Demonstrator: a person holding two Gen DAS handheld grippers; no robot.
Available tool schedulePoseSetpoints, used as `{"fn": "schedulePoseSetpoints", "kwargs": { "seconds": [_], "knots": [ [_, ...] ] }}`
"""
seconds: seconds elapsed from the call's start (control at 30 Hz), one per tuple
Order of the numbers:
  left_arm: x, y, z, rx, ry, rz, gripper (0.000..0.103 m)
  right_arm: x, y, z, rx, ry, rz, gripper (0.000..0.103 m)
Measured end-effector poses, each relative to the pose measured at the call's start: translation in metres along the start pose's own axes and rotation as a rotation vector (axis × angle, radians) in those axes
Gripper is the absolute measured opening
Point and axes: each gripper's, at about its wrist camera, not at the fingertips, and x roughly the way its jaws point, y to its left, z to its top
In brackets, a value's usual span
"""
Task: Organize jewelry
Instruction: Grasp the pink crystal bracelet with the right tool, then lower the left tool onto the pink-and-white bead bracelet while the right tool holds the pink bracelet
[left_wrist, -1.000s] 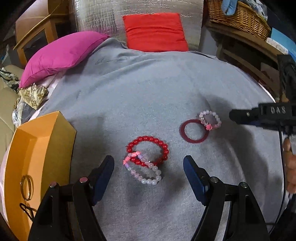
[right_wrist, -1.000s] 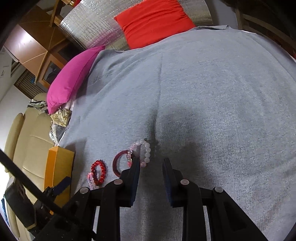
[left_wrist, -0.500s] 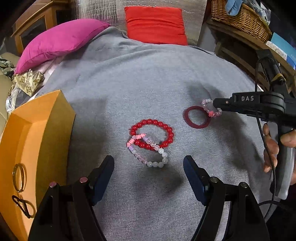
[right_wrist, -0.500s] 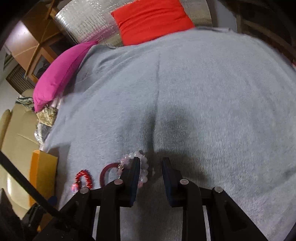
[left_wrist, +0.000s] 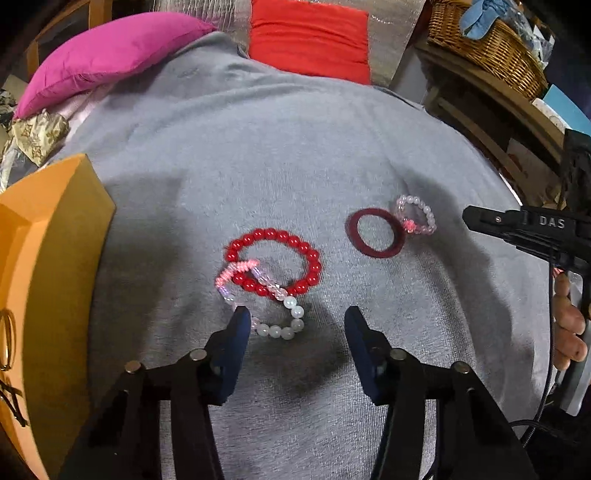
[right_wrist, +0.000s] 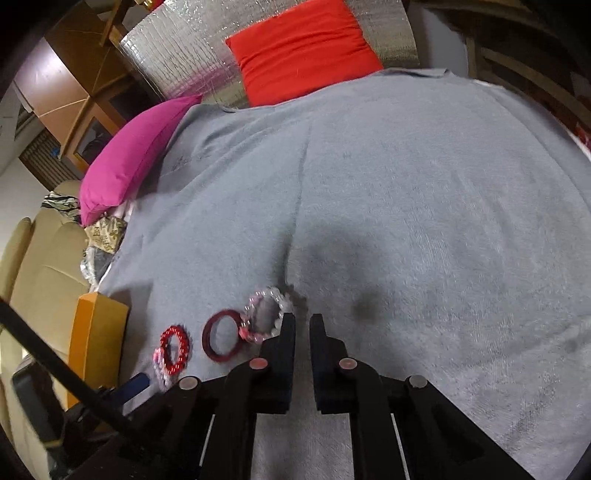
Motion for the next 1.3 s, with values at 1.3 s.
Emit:
{"fn": "schedulePoseSetpoints", "kwargs": {
  "seconds": [1.3],
  "knots": [
    [0.017, -0.005, -0.001, 0.012, -0.008, 0.000, 0.017, 0.018, 0.019, 0.004, -0.054, -0.021, 0.000, 0.012]
  ]
}}
